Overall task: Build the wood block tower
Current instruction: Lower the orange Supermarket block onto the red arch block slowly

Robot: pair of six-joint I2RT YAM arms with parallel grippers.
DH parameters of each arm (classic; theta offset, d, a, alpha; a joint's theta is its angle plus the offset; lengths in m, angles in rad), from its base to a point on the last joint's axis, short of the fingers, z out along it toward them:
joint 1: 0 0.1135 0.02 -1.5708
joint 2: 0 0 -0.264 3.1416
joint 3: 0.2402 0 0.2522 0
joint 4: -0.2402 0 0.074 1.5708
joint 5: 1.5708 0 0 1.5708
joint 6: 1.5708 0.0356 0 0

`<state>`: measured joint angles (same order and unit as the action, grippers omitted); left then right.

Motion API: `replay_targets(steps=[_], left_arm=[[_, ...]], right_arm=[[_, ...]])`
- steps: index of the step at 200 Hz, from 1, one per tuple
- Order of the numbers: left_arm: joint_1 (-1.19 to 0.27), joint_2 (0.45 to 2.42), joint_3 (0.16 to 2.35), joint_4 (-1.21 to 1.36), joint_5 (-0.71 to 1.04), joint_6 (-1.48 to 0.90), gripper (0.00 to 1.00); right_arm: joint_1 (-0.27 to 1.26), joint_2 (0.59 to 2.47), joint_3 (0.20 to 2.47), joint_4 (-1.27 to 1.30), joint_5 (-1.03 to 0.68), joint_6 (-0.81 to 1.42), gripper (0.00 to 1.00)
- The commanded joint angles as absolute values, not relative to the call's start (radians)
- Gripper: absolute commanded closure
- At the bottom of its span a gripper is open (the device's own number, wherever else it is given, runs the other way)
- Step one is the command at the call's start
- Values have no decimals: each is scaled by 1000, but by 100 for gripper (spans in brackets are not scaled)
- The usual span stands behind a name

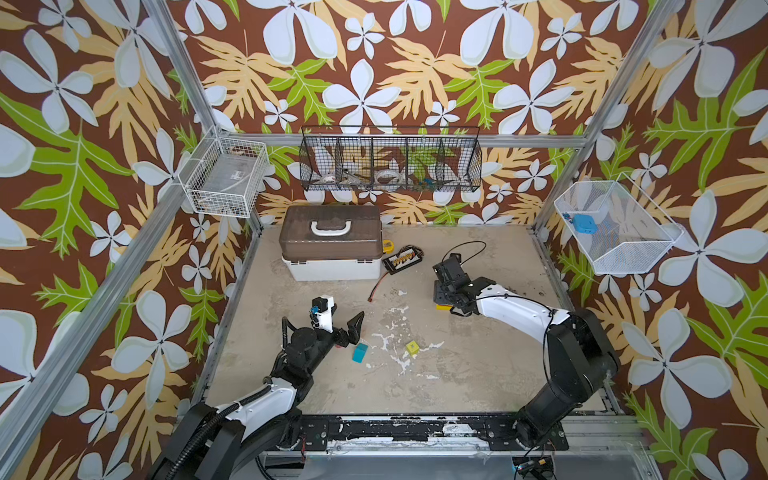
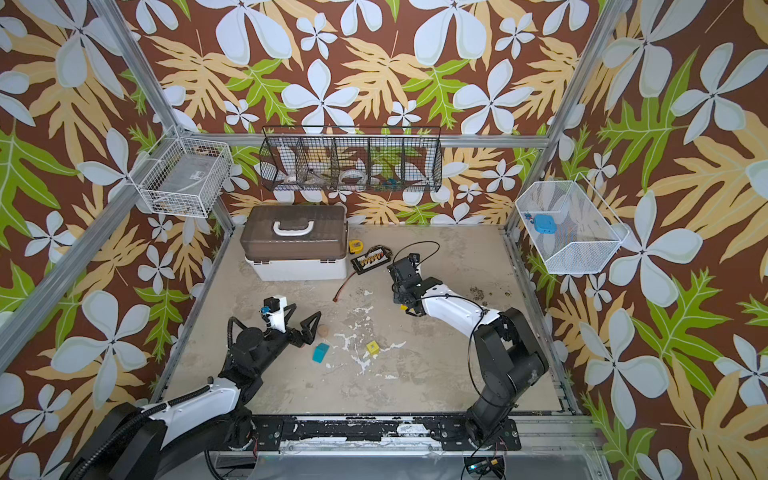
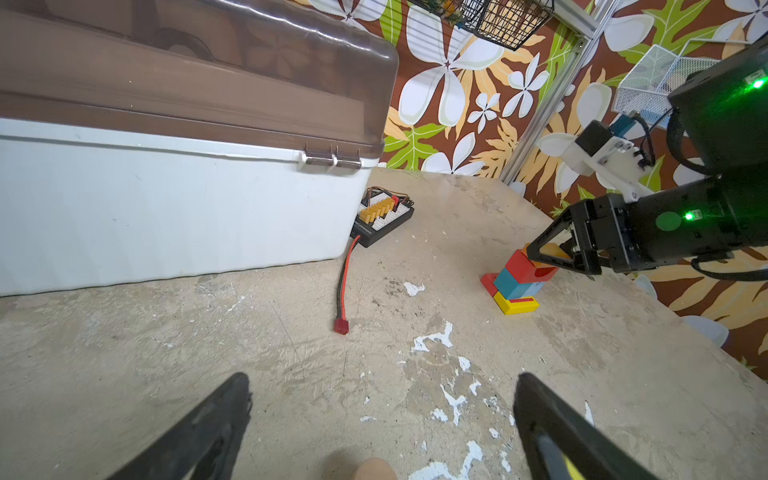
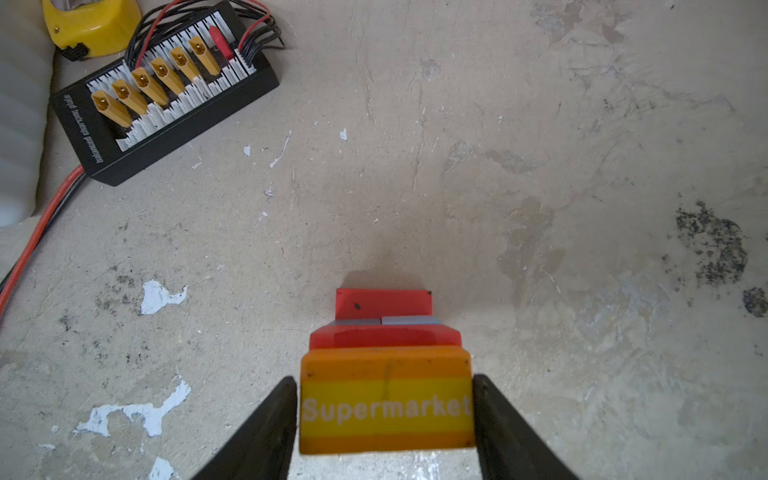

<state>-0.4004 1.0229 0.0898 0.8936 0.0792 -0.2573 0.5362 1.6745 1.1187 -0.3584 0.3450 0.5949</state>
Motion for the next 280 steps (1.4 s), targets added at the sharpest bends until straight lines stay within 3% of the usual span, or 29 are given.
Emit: replay_targets(steps=[1, 280], left_arm=[[-401, 1024, 97, 910, 72, -256, 0], [-401, 1025, 98, 910, 74, -257, 0]], right_arm=[[537, 1680, 1127, -357, 351, 606, 33], [525, 1715, 1152, -365, 361, 624, 35]])
